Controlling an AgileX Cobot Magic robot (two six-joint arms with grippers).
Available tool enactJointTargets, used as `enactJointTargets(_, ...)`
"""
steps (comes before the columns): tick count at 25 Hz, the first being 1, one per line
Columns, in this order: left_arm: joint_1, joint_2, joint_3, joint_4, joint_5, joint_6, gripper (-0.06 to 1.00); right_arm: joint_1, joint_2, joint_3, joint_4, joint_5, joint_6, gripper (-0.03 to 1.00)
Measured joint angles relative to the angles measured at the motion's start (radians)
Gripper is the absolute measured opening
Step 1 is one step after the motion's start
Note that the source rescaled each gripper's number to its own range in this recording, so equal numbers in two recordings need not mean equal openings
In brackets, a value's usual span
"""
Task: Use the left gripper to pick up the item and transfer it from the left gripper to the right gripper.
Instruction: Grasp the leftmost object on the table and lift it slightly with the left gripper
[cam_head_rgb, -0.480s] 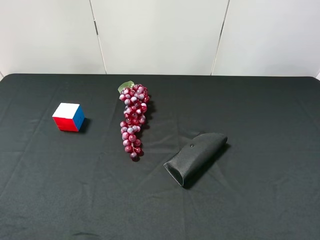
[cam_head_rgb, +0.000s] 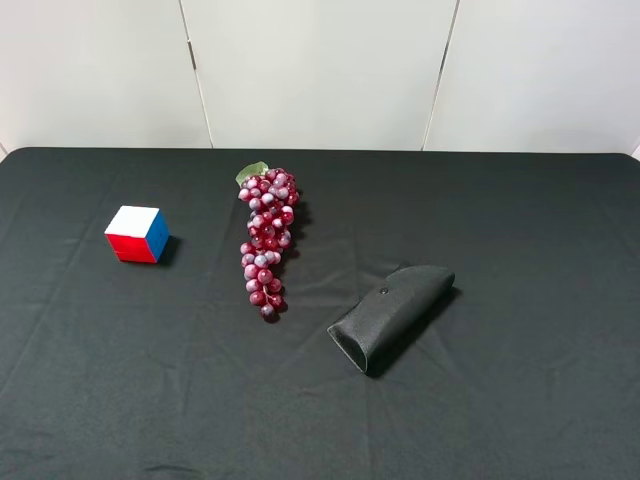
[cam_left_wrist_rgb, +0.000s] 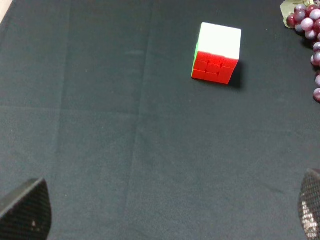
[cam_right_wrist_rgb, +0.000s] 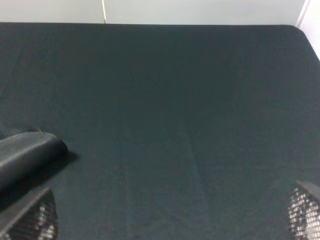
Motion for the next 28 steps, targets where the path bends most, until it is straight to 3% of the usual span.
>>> enactJointTargets(28,0.000,0.000,0.000,-0.010,0.002,0.000,0.99,0.000,0.000,0.000,0.000,0.001,0.000,1.00)
